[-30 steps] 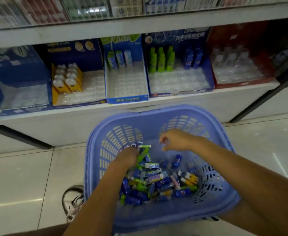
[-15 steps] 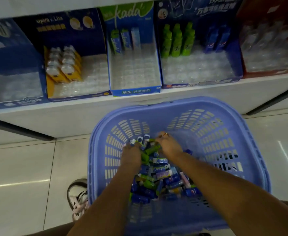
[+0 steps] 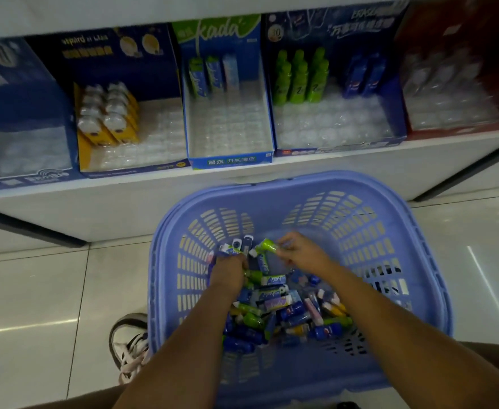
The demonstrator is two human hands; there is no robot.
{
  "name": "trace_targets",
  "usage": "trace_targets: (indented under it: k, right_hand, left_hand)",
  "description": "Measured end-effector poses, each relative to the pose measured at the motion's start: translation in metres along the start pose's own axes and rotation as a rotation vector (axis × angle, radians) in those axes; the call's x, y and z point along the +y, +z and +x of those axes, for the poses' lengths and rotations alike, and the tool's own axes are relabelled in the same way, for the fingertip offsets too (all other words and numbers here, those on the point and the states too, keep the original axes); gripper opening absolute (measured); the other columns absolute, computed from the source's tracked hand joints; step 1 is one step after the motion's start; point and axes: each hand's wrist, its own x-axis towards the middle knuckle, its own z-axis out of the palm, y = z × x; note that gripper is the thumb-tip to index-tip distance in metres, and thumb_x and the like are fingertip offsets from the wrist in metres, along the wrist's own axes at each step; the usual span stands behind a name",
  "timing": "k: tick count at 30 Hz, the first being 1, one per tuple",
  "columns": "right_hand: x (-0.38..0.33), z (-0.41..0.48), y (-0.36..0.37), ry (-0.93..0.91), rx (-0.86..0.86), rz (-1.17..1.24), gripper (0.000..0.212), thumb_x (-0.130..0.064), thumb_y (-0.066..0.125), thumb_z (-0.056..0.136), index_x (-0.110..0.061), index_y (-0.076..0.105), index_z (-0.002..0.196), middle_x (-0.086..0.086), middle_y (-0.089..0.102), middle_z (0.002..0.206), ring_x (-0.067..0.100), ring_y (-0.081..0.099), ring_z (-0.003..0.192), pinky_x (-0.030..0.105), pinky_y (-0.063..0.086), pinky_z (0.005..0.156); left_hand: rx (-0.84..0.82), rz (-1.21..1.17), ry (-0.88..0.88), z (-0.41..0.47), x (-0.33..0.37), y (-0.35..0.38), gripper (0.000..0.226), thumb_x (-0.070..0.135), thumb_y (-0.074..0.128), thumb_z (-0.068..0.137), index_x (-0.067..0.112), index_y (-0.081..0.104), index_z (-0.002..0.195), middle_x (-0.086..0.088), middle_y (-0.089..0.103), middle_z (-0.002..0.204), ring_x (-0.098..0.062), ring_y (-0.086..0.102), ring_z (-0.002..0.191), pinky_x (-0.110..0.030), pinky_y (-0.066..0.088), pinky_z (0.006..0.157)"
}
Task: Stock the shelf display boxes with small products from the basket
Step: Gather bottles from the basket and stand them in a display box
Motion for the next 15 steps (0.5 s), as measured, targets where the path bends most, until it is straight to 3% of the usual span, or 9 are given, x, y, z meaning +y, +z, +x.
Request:
trace_targets:
  k: [3,5,8,9,12,15]
  right_hand:
    - [-0.018,-0.019,-0.034,0.071,-0.05,0.394,0.01,-0.011,0.055,0.094,-0.004,0.058,0.099,0.009,0.057,0.07,0.015,0.054,0.054,0.022,0.044,0.05]
    - [-0.032,-0.032,-0.052,0.048,-0.043,0.493,0.015,-0.014,0.049,0.096,-0.011,0.057,0.084,0.008,0.052,0.065,0.015,0.046,0.05,0.023,0.035,0.046]
    - [-0.058,-0.056,-0.071,-0.049,0.04,0.413,0.023,-0.023,0.049,0.095,-0.017,0.055,0.074,0.004,0.047,0.059,0.009,0.035,0.042,0.022,0.023,0.042]
    - [-0.066,-0.064,-0.076,-0.098,0.057,0.398,0.025,-0.026,0.052,0.094,-0.018,0.055,0.07,0.002,0.046,0.057,0.008,0.033,0.04,0.02,0.022,0.04]
    - [-0.092,-0.085,-0.089,-0.26,0.114,0.34,0.031,-0.036,0.059,0.09,-0.02,0.057,0.064,-0.004,0.043,0.054,0.006,0.031,0.041,0.017,0.026,0.04]
    - [-0.115,-0.099,-0.101,-0.391,0.251,0.32,0.026,-0.033,0.062,0.088,-0.013,0.065,0.071,0.002,0.045,0.054,0.005,0.034,0.04,0.016,0.029,0.038]
  left_hand:
    - [-0.024,-0.045,-0.014,-0.006,0.006,-0.008,0.031,0.007,0.053,0.092,0.012,0.056,0.123,-0.014,0.059,0.123,-0.028,0.059,0.104,-0.033,0.047,0.084]
    - [-0.003,-0.116,-0.006,-0.011,0.014,-0.019,0.027,0.012,0.059,0.09,0.009,0.06,0.116,-0.011,0.063,0.112,-0.028,0.06,0.099,-0.033,0.046,0.079]
    - [0.053,-0.307,0.02,-0.018,0.027,-0.042,0.002,0.01,0.065,0.082,0.01,0.064,0.081,-0.01,0.059,0.079,-0.026,0.058,0.078,-0.03,0.043,0.062]
    - [0.065,-0.375,0.04,-0.02,0.031,-0.051,0.006,0.009,0.067,0.081,0.006,0.065,0.077,-0.011,0.059,0.074,-0.025,0.057,0.072,-0.03,0.044,0.06]
    - [0.04,-0.524,0.153,-0.037,0.048,-0.081,0.017,0.016,0.076,0.078,0.003,0.073,0.088,-0.004,0.064,0.07,-0.013,0.057,0.061,-0.023,0.044,0.054]
    - [0.01,-0.521,0.287,-0.057,0.071,-0.114,0.019,0.026,0.077,0.078,0.01,0.074,0.089,-0.001,0.065,0.073,-0.007,0.053,0.06,-0.021,0.041,0.057]
